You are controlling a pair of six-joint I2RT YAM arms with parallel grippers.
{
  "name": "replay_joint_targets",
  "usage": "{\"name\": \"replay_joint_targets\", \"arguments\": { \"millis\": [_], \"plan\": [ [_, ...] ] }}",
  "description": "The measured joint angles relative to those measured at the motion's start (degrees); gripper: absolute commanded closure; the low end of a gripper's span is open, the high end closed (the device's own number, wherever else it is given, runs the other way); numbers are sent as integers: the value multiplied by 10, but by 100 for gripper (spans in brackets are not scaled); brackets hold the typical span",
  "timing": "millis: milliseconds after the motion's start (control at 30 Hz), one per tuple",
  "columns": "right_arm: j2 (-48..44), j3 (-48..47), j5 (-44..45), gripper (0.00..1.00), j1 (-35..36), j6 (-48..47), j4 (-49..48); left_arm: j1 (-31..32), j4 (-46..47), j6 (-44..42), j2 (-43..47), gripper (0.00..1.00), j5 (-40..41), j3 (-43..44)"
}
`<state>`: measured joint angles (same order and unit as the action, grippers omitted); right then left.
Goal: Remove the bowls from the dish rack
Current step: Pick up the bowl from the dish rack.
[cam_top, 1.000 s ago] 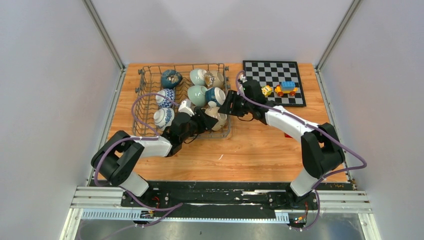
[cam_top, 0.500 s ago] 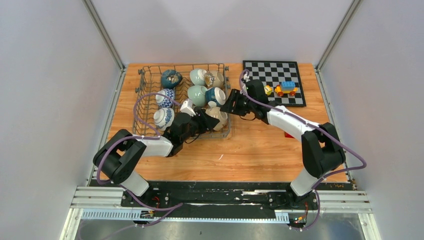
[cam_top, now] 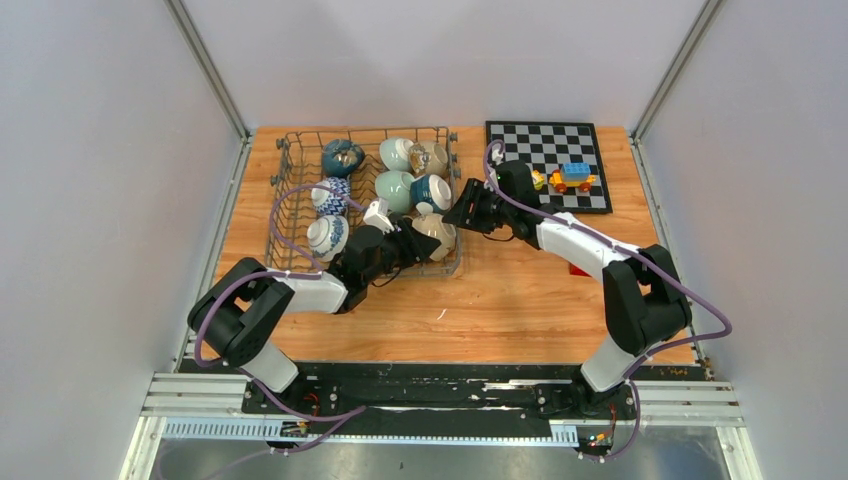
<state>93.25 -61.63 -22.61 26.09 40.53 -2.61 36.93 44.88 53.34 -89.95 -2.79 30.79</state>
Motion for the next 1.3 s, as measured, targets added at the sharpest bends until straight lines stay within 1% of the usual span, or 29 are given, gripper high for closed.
{"name": "replay_joint_targets", "arguments": {
  "millis": [333,833,900,1033,1300],
  "plan": [
    [4,3,-14,48,-4,10,-10,0,-1,-7,-3,57,6,0],
    [11,14,-31,49,-8,21,-27,0,23,-15,-20,64,10,0],
    [12,14,-32,49,-8,21,-30,0,30,-16,-22,65,10,0],
    [15,14,-35,48,-8,21,-33,0,46,-18,-24,70,9,0],
    [15,14,-38,49,-11,14,-33,0,122,-17,-41,78,2,0]
  ]
}}
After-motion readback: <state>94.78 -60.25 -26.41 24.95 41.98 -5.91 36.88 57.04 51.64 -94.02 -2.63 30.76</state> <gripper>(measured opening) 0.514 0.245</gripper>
